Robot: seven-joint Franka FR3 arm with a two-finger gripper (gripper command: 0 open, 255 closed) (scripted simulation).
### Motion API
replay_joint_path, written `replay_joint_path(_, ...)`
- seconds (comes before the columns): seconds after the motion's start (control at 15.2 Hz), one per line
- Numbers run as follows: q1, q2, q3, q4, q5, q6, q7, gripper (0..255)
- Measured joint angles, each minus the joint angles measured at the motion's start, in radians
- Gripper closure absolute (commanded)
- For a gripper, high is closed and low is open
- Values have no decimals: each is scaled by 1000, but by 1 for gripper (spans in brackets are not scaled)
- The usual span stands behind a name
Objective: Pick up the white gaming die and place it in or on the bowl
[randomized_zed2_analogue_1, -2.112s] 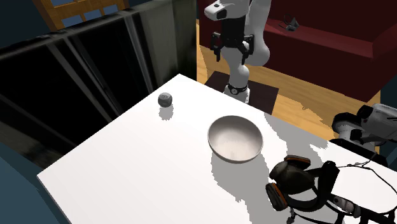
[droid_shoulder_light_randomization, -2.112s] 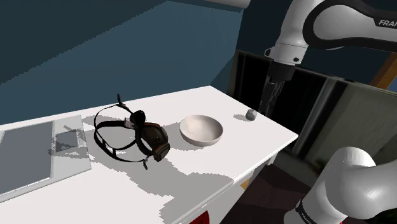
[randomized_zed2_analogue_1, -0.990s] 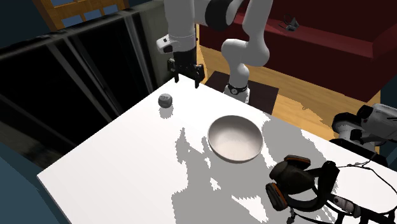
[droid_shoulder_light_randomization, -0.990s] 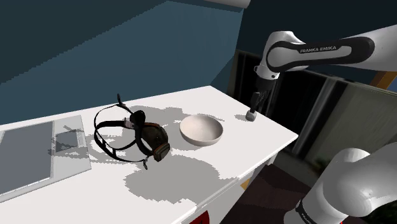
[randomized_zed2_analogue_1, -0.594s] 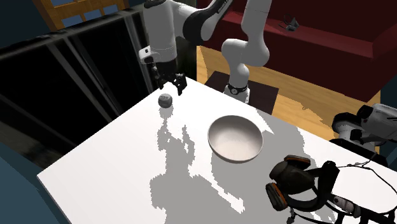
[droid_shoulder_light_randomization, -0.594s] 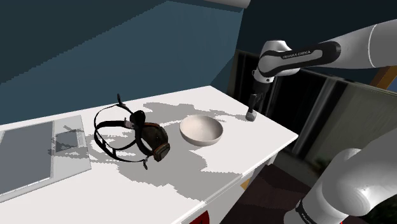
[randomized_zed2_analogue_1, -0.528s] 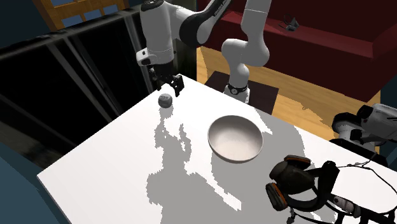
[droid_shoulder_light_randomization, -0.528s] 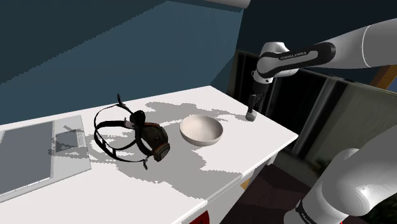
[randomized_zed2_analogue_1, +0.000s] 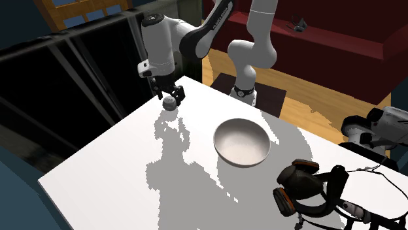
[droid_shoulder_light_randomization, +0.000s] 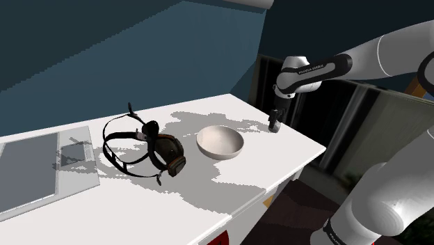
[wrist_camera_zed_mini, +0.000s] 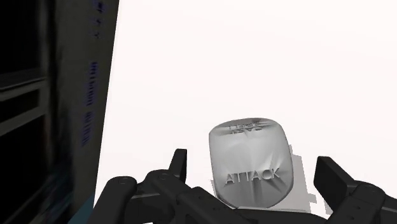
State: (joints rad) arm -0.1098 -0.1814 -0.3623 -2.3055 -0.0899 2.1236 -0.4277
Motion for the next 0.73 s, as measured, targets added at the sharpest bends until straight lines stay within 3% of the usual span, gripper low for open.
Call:
replay_joint_path(0.46,0,10,-2,-10,3,20,-2,0)
replay_joint_path(0.53,0,10,-2,-10,3,20,-2,255)
replay_joint_path(0.73,0,9,-2,-8,2,21,-2,255)
